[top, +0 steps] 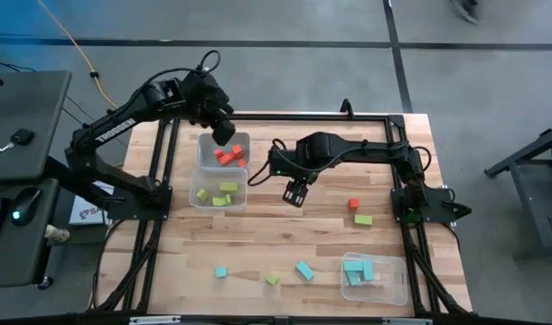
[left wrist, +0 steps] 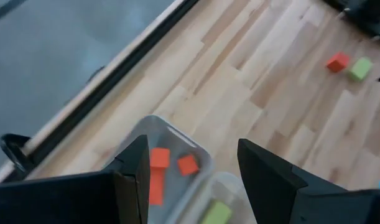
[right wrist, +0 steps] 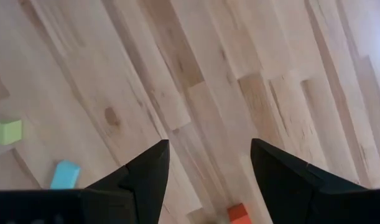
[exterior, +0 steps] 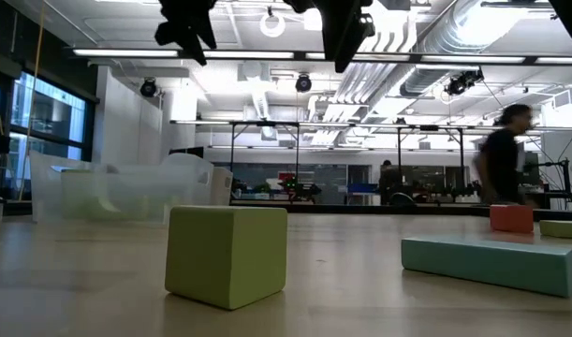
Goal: Sort & place blocks by color
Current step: Put the blue block into the bottom transparent bin
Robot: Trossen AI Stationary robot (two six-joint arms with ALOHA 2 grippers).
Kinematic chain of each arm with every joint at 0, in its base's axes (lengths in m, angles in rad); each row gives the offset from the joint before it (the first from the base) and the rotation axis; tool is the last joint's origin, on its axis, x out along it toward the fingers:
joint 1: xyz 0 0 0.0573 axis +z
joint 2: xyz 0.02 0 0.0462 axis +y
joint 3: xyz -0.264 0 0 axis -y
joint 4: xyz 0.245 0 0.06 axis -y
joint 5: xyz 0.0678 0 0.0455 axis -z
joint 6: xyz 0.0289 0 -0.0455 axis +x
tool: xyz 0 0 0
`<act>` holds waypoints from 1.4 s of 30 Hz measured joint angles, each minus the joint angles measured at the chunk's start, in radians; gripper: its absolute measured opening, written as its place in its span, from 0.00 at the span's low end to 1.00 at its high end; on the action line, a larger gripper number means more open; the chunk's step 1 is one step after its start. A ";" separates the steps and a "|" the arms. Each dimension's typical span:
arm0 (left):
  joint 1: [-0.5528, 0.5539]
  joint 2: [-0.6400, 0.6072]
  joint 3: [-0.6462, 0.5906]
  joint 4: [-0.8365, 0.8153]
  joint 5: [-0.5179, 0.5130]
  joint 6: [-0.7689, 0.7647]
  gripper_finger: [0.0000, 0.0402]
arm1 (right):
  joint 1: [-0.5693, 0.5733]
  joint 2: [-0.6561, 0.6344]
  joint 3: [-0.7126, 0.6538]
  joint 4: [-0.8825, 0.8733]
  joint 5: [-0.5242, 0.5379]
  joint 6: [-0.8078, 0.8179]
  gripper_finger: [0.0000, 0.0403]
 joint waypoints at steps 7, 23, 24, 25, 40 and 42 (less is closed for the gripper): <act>-0.081 -0.045 0.000 -0.060 0.001 -0.064 0.42 | 0.025 0.000 0.000 0.040 -0.003 0.023 0.59; -0.208 -0.132 0.000 -0.109 0.000 -0.002 0.42 | 0.201 0.036 0.000 0.044 -0.047 0.485 0.60; -0.211 -0.136 0.000 -0.109 0.000 0.006 0.42 | 0.214 0.049 0.000 0.044 -0.053 0.500 0.60; -0.215 -0.138 0.000 -0.110 0.000 0.013 0.42 | 0.228 0.065 0.000 0.045 -0.060 0.514 0.60; -0.223 -0.138 -0.001 -0.110 0.004 0.041 0.42 | 0.363 0.223 0.000 0.070 -0.143 0.674 0.60; -0.223 -0.137 -0.001 -0.110 0.004 0.041 0.42 | 0.370 0.236 0.000 0.071 -0.163 0.674 0.60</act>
